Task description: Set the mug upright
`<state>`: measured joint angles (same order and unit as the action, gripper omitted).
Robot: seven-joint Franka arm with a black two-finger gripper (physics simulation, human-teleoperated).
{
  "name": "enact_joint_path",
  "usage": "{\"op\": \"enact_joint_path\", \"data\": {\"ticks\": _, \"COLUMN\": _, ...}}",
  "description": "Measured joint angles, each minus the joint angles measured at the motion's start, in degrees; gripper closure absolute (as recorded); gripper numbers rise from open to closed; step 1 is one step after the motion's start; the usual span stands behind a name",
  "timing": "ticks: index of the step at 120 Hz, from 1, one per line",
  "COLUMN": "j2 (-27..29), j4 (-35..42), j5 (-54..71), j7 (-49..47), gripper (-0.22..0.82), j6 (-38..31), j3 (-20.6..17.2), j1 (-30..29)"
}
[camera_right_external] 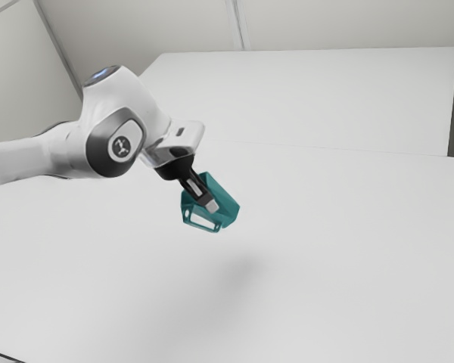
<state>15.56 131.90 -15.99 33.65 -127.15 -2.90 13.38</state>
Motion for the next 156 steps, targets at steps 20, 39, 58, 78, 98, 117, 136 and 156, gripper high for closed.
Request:
{"op": "enact_joint_path", "data": {"ticks": 20, "j2": -0.21, "j4": -2.41, "j5": 13.0, "j7": -7.82, "gripper": 0.79, "j6": 8.0, "j3": 1.23, "j1": -0.16}}
{"op": "enact_joint_path", "data": {"ticks": 39, "j2": -2.73, "j4": -2.73, "j5": 20.54, "j7": -13.34, "gripper": 0.79, "j6": 11.46, "j3": 2.49, "j1": -0.25}}
{"op": "enact_joint_path", "data": {"ticks": 58, "j2": -6.25, "j4": -2.33, "j5": 24.74, "j7": -17.46, "gripper": 0.79, "j6": 10.91, "j3": 2.8, "j1": -0.61}}
{"op": "enact_joint_path", "data": {"ticks": 78, "j2": -10.01, "j4": -2.37, "j5": 26.14, "j7": -20.5, "gripper": 0.79, "j6": 8.03, "j3": 2.82, "j1": -0.65}}
{"op": "enact_joint_path", "data": {"ticks": 98, "j2": -12.44, "j4": -2.41, "j5": 26.28, "j7": -22.67, "gripper": 0.79, "j6": 5.18, "j3": 2.9, "j1": -1.1}}
{"op": "enact_joint_path", "data": {"ticks": 117, "j2": -13.77, "j4": -2.34, "j5": 25.92, "j7": -24.3, "gripper": 0.79, "j6": 3.46, "j3": 2.91, "j1": -1.42}}
{"op": "enact_joint_path", "data": {"ticks": 136, "j2": -14.68, "j4": -2.39, "j5": 25.96, "j7": -25.58, "gripper": 0.79, "j6": 2.63, "j3": 2.91, "j1": -1.34}}
{"op": "enact_joint_path", "data": {"ticks": 156, "j2": -14.89, "j4": -2.41, "j5": 26.38, "j7": -26.63, "gripper": 0.79, "j6": 2.27, "j3": 2.91, "j1": -1.3}}
